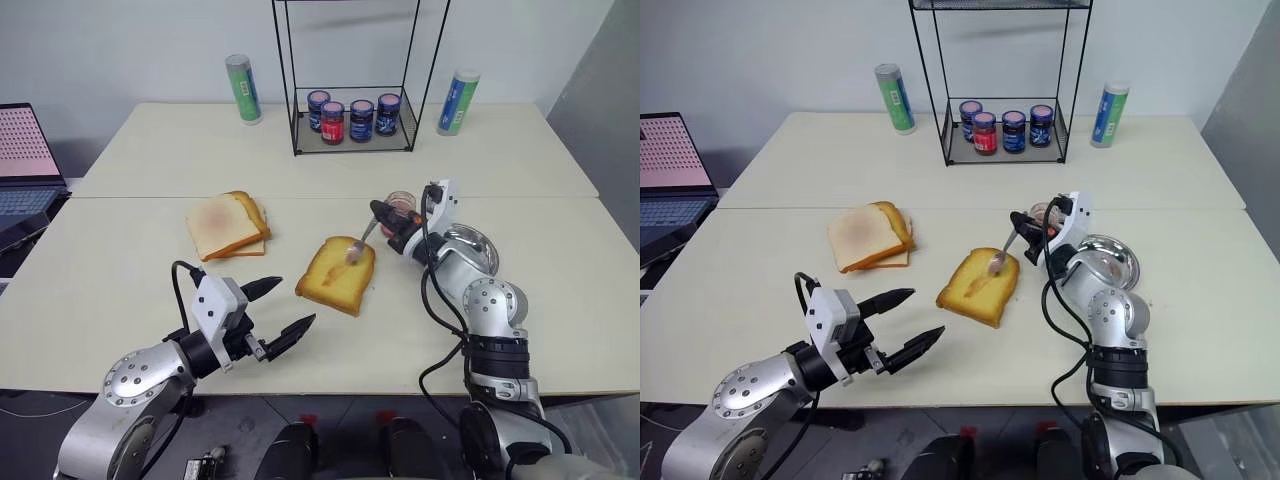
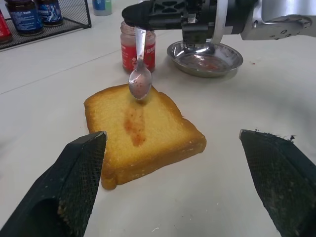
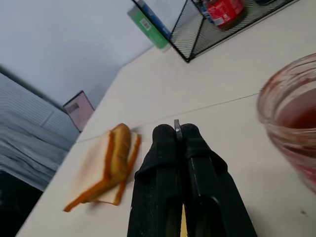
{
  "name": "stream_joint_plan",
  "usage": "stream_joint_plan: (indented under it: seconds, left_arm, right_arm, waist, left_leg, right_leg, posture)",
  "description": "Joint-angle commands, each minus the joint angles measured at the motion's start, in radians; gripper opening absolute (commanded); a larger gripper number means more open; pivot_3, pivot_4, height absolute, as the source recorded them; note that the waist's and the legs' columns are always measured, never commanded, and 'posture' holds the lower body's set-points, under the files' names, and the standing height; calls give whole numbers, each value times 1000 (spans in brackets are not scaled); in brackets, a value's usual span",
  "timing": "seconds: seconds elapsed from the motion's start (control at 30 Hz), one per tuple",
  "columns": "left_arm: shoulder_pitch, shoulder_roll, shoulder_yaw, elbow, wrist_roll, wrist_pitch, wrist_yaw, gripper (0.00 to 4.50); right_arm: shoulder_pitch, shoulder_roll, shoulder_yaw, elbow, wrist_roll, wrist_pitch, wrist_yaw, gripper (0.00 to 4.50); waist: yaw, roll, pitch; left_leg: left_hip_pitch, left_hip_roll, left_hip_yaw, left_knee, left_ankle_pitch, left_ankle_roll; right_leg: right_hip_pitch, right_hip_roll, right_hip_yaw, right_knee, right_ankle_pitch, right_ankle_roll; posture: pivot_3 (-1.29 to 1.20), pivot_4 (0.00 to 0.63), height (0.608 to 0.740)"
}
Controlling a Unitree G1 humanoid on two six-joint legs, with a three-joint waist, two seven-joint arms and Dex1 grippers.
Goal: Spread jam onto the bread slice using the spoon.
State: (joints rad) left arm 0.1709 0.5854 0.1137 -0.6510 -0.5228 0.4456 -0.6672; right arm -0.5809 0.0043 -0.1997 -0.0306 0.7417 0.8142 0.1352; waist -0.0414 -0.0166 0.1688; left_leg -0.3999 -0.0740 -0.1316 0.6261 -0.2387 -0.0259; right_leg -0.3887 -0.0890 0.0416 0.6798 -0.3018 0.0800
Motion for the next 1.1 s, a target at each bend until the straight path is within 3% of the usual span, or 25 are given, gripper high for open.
stream_joint_plan:
  seconds: [0.03,0.37,0.83,1.1]
  left_arm:
    - [3,-1,0,-19,2,-23,-3,4500]
    - [13,-1,4,-39,-1,-15,9,4500]
    - [-20,3,-5,0,7,-26,-9,4500]
    - [-40,5,-6,16,9,-29,-21,4500]
  right_arm:
    - [5,46,19,-17,28,3,3,36]
    - [46,58,87,12,-21,-3,42,36]
    - [36,-80,98,33,-148,-113,104,36]
    - [0,-96,76,65,-174,-163,100,36]
  waist:
    - [0,0,0]
    - [0,0,0]
    - [4,0,0]
    - [8,0,0]
  left_leg:
    - [0,0,0,0,0,0]
    - [0,0,0,0,0,0]
    - [0,0,0,0,0,0]
    - [0,0,0,0,0,0]
  right_leg:
    - [0,0,0,0,0,0]
    - [0,0,0,0,0,0]
    - [1,0,0,0,0,0]
    - [0,0,0,0,0,0]
  posture:
    - [0,150,740]
    - [0,150,740]
    - [0,150,740]
    - [0,150,740]
